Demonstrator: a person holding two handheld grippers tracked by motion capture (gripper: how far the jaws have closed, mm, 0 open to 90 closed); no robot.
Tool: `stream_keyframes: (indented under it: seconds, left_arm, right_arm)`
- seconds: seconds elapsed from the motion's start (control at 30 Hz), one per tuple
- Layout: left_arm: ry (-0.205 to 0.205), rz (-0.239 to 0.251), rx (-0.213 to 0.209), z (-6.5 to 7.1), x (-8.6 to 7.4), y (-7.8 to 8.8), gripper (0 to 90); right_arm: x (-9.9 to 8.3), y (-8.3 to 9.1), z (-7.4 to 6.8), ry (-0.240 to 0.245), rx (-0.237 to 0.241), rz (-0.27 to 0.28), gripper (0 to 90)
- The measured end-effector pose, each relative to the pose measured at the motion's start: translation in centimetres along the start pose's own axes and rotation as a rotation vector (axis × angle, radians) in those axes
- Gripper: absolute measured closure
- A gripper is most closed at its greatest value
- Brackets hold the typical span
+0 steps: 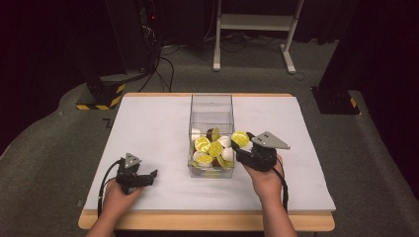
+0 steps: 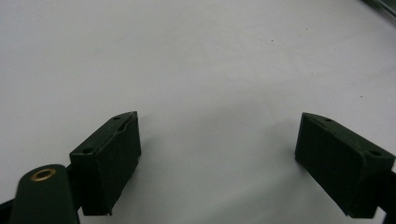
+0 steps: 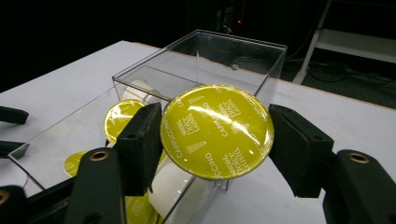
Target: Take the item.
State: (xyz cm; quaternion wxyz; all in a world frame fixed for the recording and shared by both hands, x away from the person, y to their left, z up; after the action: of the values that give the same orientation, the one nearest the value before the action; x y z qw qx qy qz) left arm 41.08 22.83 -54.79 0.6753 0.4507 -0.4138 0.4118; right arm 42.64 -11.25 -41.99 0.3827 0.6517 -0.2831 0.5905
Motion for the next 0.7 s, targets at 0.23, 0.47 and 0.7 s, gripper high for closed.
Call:
stream_keyframes:
  seconds: [0.23, 0.47, 0.7]
  left_arm:
    - [0.001, 0.000, 0.000, 0.0, 0.0, 0.0, 14.5]
    - [0.000, 0.001, 0.000, 0.0, 0.0, 0.0, 14.5]
    - [-0.001, 0.001, 0.000, 0.0, 0.0, 0.0, 14.4]
  right_arm:
    - [-0.4, 0.2, 1.2, -0.009, -0.035, -0.006, 38.1]
    - [-0.6, 0.4, 2.4, -0.019, -0.064, -0.009, 38.2]
    - [-0.8, 0.8, 3.4, -0.023, -0.096, -0.010, 38.2]
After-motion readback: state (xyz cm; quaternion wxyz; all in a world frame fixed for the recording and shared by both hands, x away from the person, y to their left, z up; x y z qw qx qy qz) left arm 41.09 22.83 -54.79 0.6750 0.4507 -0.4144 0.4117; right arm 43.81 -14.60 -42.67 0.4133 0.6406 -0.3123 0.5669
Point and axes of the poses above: each handheld gripper's, and its own axes: y roughly backward along the jaws, x roughly out of its top, z roughly to its right, the point moved 6 cm from there along -y, roughly forward along the jaws, and after that the axes turned 13 degrees about z, right-handed, at the moved point
